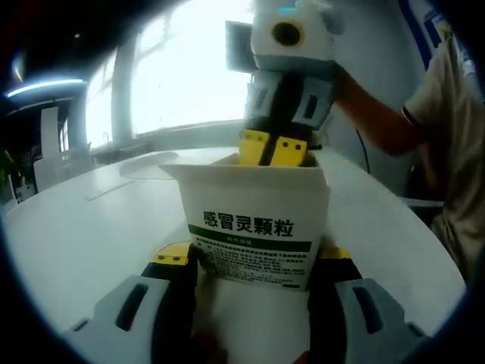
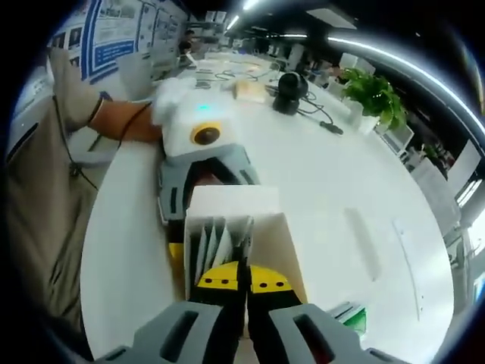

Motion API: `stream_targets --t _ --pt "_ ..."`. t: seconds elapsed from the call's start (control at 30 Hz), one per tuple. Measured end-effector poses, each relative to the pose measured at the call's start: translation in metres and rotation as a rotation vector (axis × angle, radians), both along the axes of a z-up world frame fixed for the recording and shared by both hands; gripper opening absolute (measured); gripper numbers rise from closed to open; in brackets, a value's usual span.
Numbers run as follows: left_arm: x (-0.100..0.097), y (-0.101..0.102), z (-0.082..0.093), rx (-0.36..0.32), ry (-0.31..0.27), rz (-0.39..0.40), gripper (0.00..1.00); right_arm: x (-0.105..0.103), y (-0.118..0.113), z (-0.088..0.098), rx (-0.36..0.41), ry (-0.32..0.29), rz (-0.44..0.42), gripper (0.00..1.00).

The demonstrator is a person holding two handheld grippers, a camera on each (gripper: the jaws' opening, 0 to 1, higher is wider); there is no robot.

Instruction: Take out ganmaoling bag from box put it on table

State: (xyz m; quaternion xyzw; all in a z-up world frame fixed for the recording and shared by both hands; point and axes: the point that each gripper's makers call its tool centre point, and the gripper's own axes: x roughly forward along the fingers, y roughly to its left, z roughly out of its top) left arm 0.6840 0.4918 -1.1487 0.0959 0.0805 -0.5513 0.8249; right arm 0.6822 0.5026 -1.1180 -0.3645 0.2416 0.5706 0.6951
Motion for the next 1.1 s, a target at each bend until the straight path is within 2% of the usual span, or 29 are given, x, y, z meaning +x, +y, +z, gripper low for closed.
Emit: stream_targets --t 0.2,0.53,1.1 --pt "0.0 0.0 0.0 0.0 0.0 0.0 0.49 0.001 0.0 0.006 0.028 0.008 -0.03 0.0" --pt "0.0 0.0 0.0 -0.001 0.0 0.0 0.49 0.0 -0.002 0.034 0.089 -0.065 -0.05 0.0" --pt "0.0 0.0 0.0 0.0 0.0 0.0 0.49 -0.001 -0.011 0.064 0.216 -0.097 -0.122 0.0"
